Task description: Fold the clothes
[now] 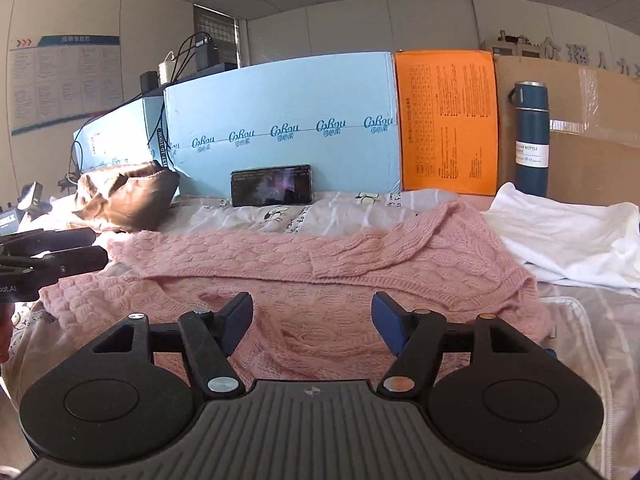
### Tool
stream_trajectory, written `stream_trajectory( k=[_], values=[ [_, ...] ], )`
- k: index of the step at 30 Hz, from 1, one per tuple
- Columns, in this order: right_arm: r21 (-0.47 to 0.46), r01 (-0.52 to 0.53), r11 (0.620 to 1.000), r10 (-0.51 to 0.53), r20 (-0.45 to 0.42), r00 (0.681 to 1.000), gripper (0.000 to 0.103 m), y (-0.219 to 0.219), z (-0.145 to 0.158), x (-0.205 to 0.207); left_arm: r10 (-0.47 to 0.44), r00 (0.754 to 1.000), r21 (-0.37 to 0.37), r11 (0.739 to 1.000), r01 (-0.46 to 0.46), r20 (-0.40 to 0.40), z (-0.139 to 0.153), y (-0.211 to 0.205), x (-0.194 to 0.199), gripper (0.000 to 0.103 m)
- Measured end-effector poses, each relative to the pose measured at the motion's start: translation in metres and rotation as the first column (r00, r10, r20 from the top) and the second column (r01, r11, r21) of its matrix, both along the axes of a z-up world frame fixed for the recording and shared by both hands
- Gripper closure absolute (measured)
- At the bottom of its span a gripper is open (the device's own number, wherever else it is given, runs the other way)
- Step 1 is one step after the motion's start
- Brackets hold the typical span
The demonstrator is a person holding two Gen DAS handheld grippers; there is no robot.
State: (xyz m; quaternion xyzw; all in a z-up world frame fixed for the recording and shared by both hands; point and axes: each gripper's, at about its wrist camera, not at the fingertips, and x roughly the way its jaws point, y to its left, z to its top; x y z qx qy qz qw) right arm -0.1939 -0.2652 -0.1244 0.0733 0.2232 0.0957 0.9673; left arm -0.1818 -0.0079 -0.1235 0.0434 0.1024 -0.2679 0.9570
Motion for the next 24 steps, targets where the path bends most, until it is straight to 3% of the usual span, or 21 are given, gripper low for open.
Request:
stream_trajectory(
  k=[6, 10, 13, 15, 18, 19, 21, 24],
  values=[
    [-0.071, 0.136, 0.988, -0.138, -0.029, 0.990, 0.038, -0.017, -0.002, -0.010, -0.136, 0.991, 0.094, 0.986, 0.136, -0.007, 0.001, -0.052, 0.009, 0.013],
    [-0.196, 0.194, 0.961, -0.205, -0.036, 0.978, 0.030, -0.009, -0.016, -0.004, -0.181, 0.983, 0.169, 0.969, 0.181, -0.017, -0.006, -0.085, 0.019, 0.013],
    [-0.238, 0.201, 0.950, -0.211, -0.020, 0.977, 0.028, -0.003, -0.021, -0.003, -0.175, 0.979, 0.193, 0.962, 0.193, -0.106, -0.012, -0.096, 0.035, 0.013],
    [-0.215, 0.218, 0.952, -0.228, -0.021, 0.974, 0.027, -0.006, -0.018, -0.004, -0.108, 0.977, 0.216, 0.965, 0.147, -0.182, -0.019, -0.100, 0.048, 0.013],
    [-0.191, 0.198, 0.961, -0.196, 0.026, 0.980, 0.026, -0.004, -0.007, -0.015, -0.061, 0.956, 0.217, 0.968, 0.127, -0.286, -0.028, -0.097, 0.066, 0.012],
    [-0.191, 0.173, 0.966, -0.167, 0.047, 0.985, 0.021, -0.002, -0.003, -0.019, -0.056, 0.948, 0.215, 0.968, 0.128, -0.314, -0.030, -0.096, 0.070, 0.012],
    [-0.225, 0.126, 0.966, -0.115, 0.059, 0.992, 0.019, 0.005, 0.000, -0.021, -0.044, 0.941, 0.213, 0.969, 0.122, -0.334, -0.034, -0.094, 0.073, 0.006],
    [-0.263, 0.148, 0.953, -0.156, -0.011, 0.988, 0.019, 0.005, -0.012, -0.008, -0.044, 0.941, 0.212, 0.970, 0.120, -0.334, -0.035, -0.093, 0.072, 0.005]
  ],
)
